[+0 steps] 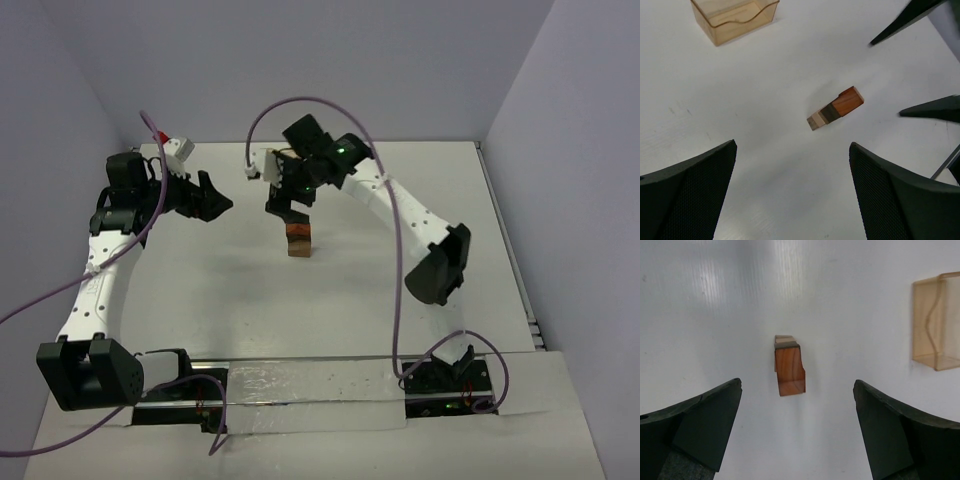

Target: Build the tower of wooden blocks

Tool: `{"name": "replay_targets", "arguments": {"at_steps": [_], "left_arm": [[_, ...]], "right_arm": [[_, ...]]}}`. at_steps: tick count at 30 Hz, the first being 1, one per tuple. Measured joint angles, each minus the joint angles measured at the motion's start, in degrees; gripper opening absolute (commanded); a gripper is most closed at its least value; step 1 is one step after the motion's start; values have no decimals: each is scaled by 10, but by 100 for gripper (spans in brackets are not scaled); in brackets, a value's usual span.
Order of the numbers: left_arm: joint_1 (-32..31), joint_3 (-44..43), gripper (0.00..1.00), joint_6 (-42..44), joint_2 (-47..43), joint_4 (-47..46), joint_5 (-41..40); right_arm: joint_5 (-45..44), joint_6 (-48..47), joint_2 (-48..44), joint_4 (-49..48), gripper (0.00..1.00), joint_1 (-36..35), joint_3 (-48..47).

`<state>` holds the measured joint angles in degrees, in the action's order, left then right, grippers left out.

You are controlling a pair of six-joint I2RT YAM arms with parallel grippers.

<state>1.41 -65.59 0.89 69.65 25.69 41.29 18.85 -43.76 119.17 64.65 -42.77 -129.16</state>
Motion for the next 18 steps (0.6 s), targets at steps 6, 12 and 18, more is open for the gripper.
{"name": "replay_targets", "arguments": {"at_steps": [6, 12, 18], "left_arm": [[1, -42, 99, 19, 49, 34, -53], [6, -43, 99, 24, 72, 50, -126], [16, -43, 99, 19, 73, 47, -156]], "right_arm": [[65, 111, -172, -105, 100, 96, 97], [55, 247, -327, -226, 100, 279, 315], [-31, 321, -449, -292, 100, 342, 558]]}}
